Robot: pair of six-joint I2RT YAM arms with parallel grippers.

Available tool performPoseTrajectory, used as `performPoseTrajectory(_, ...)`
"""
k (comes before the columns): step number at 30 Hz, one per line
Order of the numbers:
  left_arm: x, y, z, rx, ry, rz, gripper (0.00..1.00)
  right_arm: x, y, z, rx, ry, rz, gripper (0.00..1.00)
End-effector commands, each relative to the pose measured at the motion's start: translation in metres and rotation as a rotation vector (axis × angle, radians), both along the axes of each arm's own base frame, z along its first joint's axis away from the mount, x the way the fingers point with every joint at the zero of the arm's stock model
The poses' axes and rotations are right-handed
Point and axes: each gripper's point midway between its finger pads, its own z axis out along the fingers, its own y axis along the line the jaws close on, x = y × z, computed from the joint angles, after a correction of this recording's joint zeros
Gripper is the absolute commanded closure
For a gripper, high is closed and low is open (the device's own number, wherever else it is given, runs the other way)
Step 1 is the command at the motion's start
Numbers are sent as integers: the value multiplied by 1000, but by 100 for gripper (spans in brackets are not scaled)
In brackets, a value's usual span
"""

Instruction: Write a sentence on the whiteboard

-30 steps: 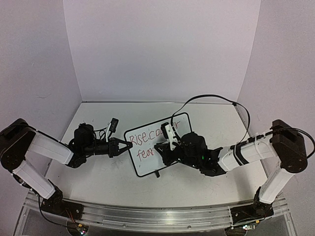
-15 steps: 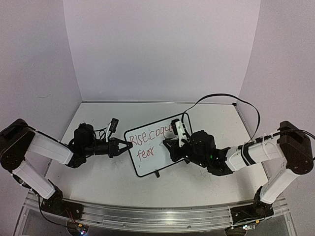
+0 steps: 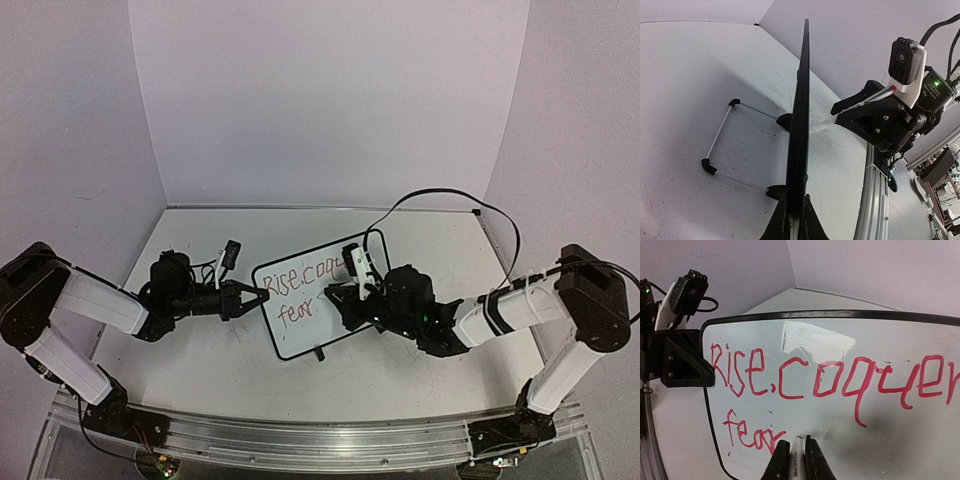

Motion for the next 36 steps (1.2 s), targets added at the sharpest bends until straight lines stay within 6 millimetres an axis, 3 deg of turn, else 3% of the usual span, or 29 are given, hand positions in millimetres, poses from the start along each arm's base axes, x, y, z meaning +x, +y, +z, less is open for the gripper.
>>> performPoseTrajectory(1, 3, 4, -10, 42, 25, 20, 100, 10, 6, 18, 58, -29, -38, 100)
performPoseTrajectory(7, 3, 3, -9, 40, 20, 18, 100, 13, 7, 15, 38, -30, -43, 100)
performPoseTrajectory(18, 3, 3, -9, 41, 20, 20, 100, -2, 13, 2, 15, 7, 5, 100)
performPoseTrajectory(36, 2, 4, -11, 45, 25, 19, 100, 0, -5, -8, -14, 22, -67, 100)
